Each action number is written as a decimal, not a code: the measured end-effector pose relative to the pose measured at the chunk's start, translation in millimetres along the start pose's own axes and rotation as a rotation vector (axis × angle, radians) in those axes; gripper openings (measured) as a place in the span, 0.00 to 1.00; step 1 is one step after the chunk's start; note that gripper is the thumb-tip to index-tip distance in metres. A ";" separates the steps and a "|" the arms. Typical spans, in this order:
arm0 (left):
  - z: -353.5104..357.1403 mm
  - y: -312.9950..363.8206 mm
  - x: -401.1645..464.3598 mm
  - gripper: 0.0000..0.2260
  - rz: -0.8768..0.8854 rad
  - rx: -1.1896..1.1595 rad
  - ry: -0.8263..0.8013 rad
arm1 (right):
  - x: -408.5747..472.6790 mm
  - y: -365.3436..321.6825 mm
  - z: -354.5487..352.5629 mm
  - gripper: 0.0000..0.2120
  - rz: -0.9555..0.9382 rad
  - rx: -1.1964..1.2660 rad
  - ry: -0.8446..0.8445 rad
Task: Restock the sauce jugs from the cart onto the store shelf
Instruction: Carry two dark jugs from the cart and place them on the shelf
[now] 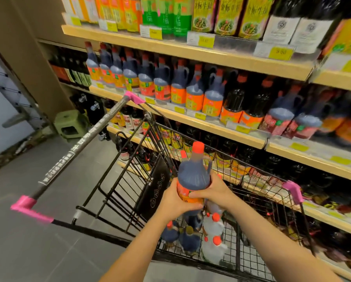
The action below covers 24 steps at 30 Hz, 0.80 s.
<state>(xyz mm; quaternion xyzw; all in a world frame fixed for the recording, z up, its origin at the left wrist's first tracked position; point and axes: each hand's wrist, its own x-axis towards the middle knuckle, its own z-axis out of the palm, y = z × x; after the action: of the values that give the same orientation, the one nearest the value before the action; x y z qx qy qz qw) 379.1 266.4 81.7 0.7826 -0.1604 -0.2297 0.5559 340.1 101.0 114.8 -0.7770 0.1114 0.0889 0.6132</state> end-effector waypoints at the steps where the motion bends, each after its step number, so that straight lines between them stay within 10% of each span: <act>1: 0.2 -4.7 4.3 0.38 -0.002 -0.006 -0.061 | -0.2 5.1 -2.2 0.52 0.003 0.017 0.040; 6: -15.7 -61.2 30.6 0.47 -0.122 0.141 -0.247 | -8.5 51.3 -19.7 0.56 0.082 0.079 0.121; 15: -14.0 -172.8 72.9 0.28 -0.306 0.655 -0.695 | -4.4 137.5 -24.8 0.49 0.183 0.191 0.208; 24: -14.3 -198.9 109.5 0.16 -0.250 0.418 -0.429 | 25.9 158.0 -25.0 0.45 0.171 0.296 0.287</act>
<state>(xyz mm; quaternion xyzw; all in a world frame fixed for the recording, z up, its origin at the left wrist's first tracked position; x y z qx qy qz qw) 478.1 288.1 -121.9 0.8270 -0.2203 -0.4182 0.3043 320.4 39.8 -34.0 -0.6709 0.2748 0.0118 0.6887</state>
